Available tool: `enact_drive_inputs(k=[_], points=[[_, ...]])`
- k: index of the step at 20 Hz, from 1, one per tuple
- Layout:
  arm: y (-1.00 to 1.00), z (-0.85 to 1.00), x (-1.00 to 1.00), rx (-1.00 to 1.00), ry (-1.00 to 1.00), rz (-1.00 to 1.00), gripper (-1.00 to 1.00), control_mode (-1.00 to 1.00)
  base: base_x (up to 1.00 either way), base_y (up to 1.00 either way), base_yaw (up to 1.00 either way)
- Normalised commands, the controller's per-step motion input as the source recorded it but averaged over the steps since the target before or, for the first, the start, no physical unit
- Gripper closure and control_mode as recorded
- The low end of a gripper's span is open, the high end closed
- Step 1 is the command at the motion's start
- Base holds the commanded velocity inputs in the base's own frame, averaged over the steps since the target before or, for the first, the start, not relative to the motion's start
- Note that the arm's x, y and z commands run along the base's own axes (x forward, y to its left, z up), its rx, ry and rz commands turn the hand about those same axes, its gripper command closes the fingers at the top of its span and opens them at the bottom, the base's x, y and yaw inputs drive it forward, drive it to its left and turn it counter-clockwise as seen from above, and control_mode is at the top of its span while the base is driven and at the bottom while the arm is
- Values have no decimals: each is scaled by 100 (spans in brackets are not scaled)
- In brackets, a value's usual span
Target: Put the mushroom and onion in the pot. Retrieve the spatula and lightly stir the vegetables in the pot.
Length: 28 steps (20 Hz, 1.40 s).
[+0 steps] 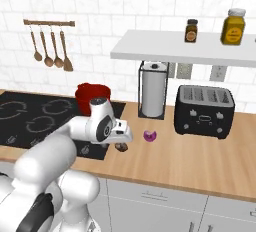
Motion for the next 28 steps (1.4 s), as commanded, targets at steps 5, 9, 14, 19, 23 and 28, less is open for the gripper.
enact_drive_inputs(k=[5, 9, 14, 19, 23, 28], points=[[-17, -20, 40, 0, 0, 0, -100, -100, 0, 0, 0], [-2, -12, 32, 0, 0, 1, -100, -100, 0, 0, 0], [0, -18, 40, 0, 0, 1, -100, -100, 0, 0, 0], [0, -32, 35, 0, 0, 1, -100, -100, 0, 0, 0], [0, -37, 10, 0, 0, 0, -100, -100, 0, 0, 0], [0, -24, 0, 0, 0, 0, 100, -100, 0, 0, 0]])
